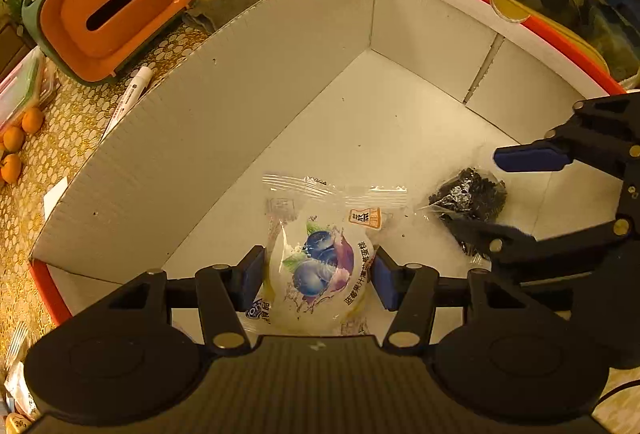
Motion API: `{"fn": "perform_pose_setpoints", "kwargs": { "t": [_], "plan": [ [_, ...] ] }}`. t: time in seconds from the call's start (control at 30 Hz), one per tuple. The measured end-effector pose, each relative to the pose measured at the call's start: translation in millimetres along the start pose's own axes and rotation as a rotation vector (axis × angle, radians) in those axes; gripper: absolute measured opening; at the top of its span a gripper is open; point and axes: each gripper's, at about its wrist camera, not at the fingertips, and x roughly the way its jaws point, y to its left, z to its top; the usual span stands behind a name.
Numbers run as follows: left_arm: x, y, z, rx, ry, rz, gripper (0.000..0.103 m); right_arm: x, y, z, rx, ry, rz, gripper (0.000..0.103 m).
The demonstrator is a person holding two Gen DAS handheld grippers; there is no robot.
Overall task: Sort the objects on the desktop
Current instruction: 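Lower both bags into the box and open both grippers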
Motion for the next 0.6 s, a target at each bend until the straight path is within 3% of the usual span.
{"fn": "perform_pose_setpoints", "kwargs": {
  "t": [0.13, 0.37, 0.6],
  "plan": [
    [-11.7, 1.4, -2.8, -0.012, -0.045, -0.004, 0.057, -8.9, 2.0, -2.2, -0.018, -0.027, 0.002, 0.067],
    [-39.3, 1.5, -9.3, -0.015, -0.123, -0.006, 0.065, -31.6, -1.5, -6.1, -0.025, -0.061, 0.003, 0.072],
    [-62.4, 8.6, -22.7, -0.053, -0.16, -0.022, 0.066, -56.8, -7.9, -9.1, 0.005, -0.102, 0.028, 0.077]
  ]
}}
